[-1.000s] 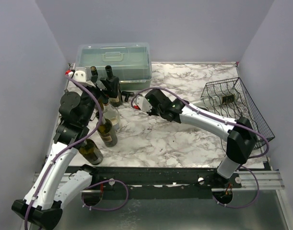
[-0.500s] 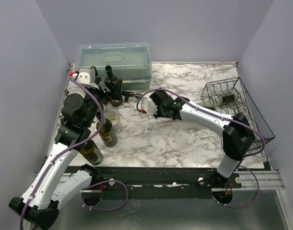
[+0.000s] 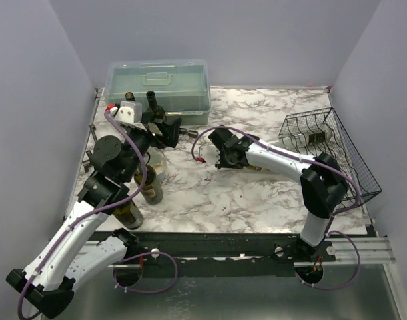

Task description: Put the wine bottle on the wine rack

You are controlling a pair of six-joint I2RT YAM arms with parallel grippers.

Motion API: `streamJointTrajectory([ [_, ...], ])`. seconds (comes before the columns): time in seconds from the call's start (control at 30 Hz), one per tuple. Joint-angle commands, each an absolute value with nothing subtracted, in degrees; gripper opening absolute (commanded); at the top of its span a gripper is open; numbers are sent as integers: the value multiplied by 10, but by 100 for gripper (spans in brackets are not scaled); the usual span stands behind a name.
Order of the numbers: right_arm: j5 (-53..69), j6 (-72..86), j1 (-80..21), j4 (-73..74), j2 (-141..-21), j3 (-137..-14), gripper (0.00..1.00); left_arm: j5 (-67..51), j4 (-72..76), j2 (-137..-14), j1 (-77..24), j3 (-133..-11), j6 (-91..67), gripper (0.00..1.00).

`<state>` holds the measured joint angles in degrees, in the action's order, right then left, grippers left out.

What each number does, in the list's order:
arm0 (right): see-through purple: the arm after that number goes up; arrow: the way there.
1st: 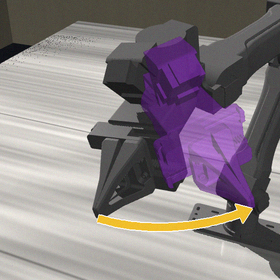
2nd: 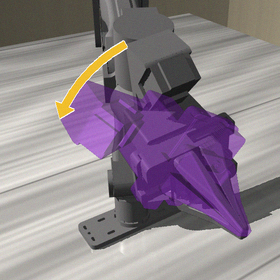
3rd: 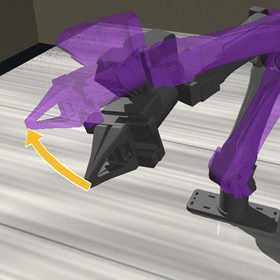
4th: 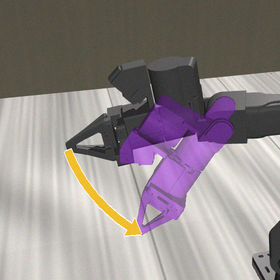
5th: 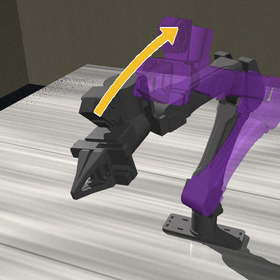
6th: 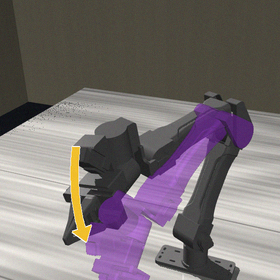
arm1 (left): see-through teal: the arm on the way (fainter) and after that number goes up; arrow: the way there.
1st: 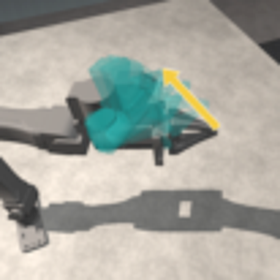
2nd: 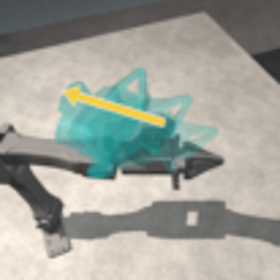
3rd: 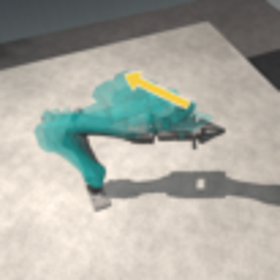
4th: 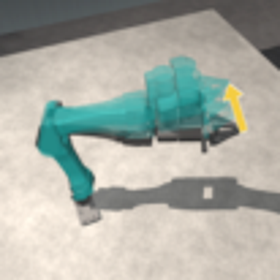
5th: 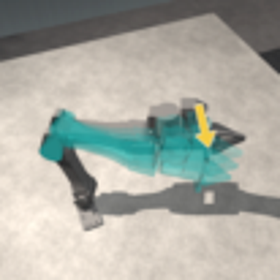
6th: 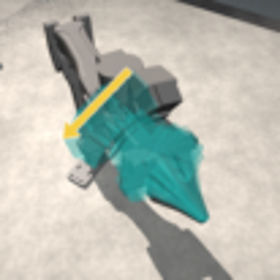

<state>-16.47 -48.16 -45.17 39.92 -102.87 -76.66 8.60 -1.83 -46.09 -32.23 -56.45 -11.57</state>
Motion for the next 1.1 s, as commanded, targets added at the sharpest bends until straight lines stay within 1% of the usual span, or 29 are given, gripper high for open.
streamJointTrajectory([
  [0.0, -206, -521, -447, 420, -1040, -775, 1, 101, -9, -450, -334, -560, -120, 98],
  [0.2, -238, -541, -437, 414, -1043, -758, 1, 110, -9, -449, -352, -558, -112, 98],
  [0.57, -226, -561, -392, 380, -1035, -719, 1, 124, -9, -450, -381, -556, -103, 98],
  [0.87, -242, -647, -354, 251, -1013, -627, 1, 130, -9, -447, -394, -555, -102, 98],
  [1.07, -202, -675, -319, 232, -985, -613, 1, 139, -8, -449, -403, -554, -98, 98],
])
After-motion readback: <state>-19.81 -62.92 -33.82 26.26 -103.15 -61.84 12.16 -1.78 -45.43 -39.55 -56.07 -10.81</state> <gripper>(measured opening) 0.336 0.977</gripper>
